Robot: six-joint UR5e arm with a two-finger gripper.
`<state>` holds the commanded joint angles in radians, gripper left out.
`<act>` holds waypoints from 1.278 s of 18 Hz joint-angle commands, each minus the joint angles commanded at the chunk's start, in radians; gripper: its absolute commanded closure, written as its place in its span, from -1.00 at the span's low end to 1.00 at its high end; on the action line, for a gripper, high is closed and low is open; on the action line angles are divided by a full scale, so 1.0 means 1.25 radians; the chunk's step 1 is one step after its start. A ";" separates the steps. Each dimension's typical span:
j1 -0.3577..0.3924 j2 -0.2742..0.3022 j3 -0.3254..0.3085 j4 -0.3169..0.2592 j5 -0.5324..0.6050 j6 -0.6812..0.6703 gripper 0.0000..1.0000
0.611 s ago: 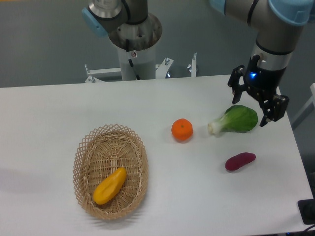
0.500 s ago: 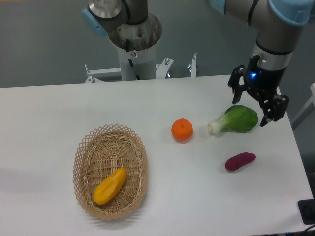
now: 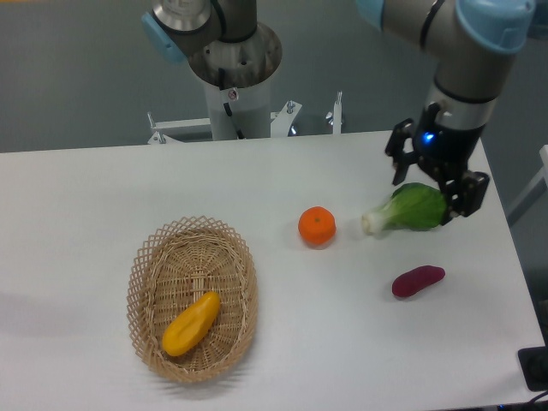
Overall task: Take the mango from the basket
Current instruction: 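Move the open gripper from beside the bok choy over the wicker basket, then lower the gripper into the basket around the yellow mango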
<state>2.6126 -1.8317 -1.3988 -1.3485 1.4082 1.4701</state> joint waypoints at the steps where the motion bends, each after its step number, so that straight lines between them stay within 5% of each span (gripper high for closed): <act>1: -0.017 0.004 -0.021 0.028 0.001 -0.049 -1.00; 5: -0.119 0.011 -0.106 0.169 0.004 -0.222 -1.00; 9: -0.205 0.003 -0.156 0.217 0.010 -0.316 -1.00; 15: -0.352 -0.102 -0.184 0.350 0.119 -0.457 -1.00; 18: -0.378 -0.136 -0.184 0.369 0.114 -0.565 -1.00; 23: -0.398 -0.181 -0.173 0.374 0.120 -0.587 -1.00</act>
<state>2.1154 -2.0585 -1.6153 -0.8805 1.5585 0.7364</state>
